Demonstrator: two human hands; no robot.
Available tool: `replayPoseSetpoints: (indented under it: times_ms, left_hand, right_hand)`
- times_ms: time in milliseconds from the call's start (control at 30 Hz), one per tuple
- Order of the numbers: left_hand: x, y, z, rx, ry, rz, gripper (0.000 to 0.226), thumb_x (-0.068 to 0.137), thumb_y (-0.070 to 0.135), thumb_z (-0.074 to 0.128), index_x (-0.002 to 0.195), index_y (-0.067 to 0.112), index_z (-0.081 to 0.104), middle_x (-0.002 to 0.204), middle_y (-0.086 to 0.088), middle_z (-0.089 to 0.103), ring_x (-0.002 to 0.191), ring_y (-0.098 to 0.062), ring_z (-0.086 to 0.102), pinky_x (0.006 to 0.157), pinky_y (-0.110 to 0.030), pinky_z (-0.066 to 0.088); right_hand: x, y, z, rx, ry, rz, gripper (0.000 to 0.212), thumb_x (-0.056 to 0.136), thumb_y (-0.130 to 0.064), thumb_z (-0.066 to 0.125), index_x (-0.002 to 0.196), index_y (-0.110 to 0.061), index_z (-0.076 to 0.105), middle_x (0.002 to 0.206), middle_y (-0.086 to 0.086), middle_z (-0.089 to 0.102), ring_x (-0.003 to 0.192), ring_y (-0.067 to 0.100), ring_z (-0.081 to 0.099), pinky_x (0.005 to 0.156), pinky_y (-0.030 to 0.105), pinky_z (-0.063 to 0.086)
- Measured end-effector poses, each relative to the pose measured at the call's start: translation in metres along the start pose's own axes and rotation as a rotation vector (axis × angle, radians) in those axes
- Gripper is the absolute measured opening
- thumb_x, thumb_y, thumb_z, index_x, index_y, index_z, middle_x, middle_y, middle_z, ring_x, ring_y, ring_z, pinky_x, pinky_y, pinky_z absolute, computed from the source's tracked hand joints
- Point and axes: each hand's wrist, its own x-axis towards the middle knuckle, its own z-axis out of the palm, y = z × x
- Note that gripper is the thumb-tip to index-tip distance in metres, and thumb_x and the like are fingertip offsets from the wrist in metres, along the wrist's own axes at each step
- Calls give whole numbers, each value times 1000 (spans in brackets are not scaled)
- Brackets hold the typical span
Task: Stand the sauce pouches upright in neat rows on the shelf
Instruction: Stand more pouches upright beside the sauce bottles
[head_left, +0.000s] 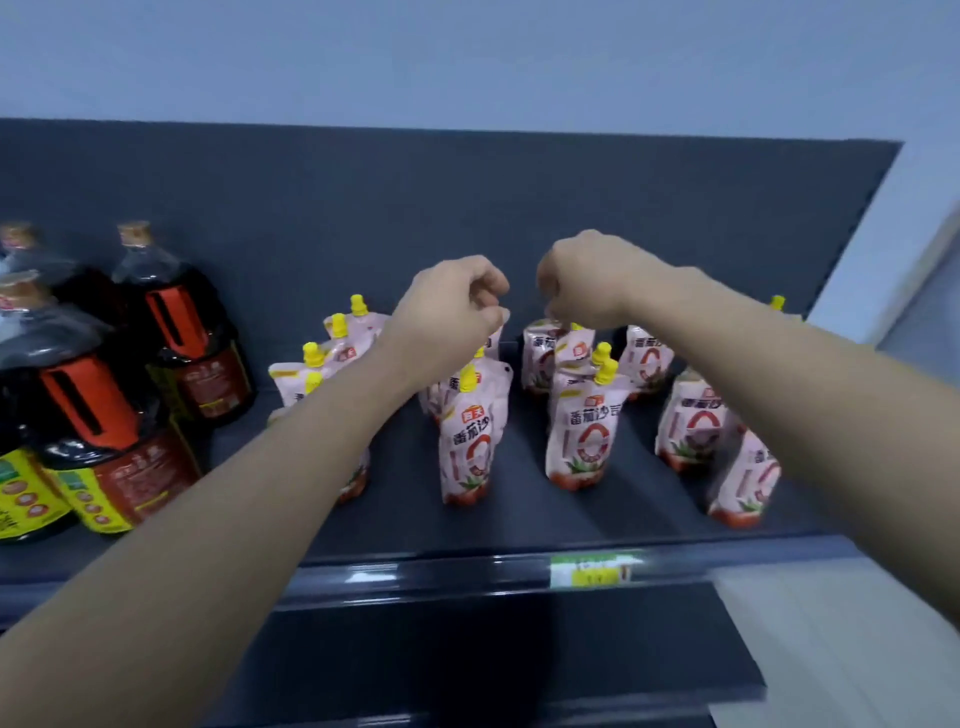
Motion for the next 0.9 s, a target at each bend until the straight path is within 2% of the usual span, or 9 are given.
replayPoseSetpoints:
  times_ms: [67, 200, 467, 600, 733, 800, 900]
  left_hand:
    - [7, 22, 18, -20, -39, 51, 20, 85, 12, 62, 105, 14, 64, 91, 3, 63, 85, -11, 59, 72, -16, 45]
    - [20, 68, 62, -36, -127, 134, 21, 85, 12, 62, 106, 15, 64, 96, 1, 64, 87, -13, 59, 81, -22, 47]
    - [53, 166, 177, 41, -222, 248, 24, 86, 13, 62, 109, 16, 63, 101, 3, 62, 94, -13, 59, 80, -22, 44]
    - [70, 206, 227, 63, -243, 233, 21, 86, 15, 62, 107, 15, 64, 100, 3, 63, 94, -13, 59, 81, -24, 46]
    - [87, 222, 260, 128, -265, 186, 24, 87, 15, 60, 110, 15, 63, 98, 3, 62, 92, -14, 56, 68, -18, 43]
    - [95, 221, 271, 164, -278, 151, 24, 87, 16, 61, 110, 15, 62, 98, 3, 61, 92, -14, 57, 68, -14, 42]
    - [108, 216, 283, 202, -288, 97, 24, 86, 15, 62, 110, 16, 63, 100, 2, 61, 95, -17, 59, 76, -25, 48]
  right_hand:
    - [-15, 35, -7, -35, 3, 53, 24, 81, -11, 59, 102, -14, 70, 108, 14, 67, 98, 36, 64, 82, 41, 56]
    - [-45, 106, -13, -68, 10, 154, 26, 82, -14, 60, 106, -14, 69, 112, 13, 67, 101, 35, 64, 84, 41, 55]
    - [-92, 256, -5, -79, 15, 272, 27, 82, -13, 60, 107, -13, 70, 108, 13, 69, 99, 36, 64, 84, 40, 56]
    - [-101, 319, 6, -53, 3, 267, 27, 84, -10, 58, 109, -7, 68, 108, 14, 69, 99, 35, 64, 85, 42, 56]
    - [-96, 358, 18, -17, -11, 221, 29, 87, -11, 58, 114, -10, 67, 114, 13, 67, 104, 34, 63, 86, 38, 55]
    - [-91, 370, 26, 5, -20, 193, 30, 87, -9, 57, 115, -10, 67, 114, 13, 68, 104, 34, 63, 87, 39, 55]
    - [-81, 381, 35, 39, -25, 168, 29, 88, -8, 56, 115, -10, 67, 113, 12, 68, 104, 33, 62, 85, 37, 54]
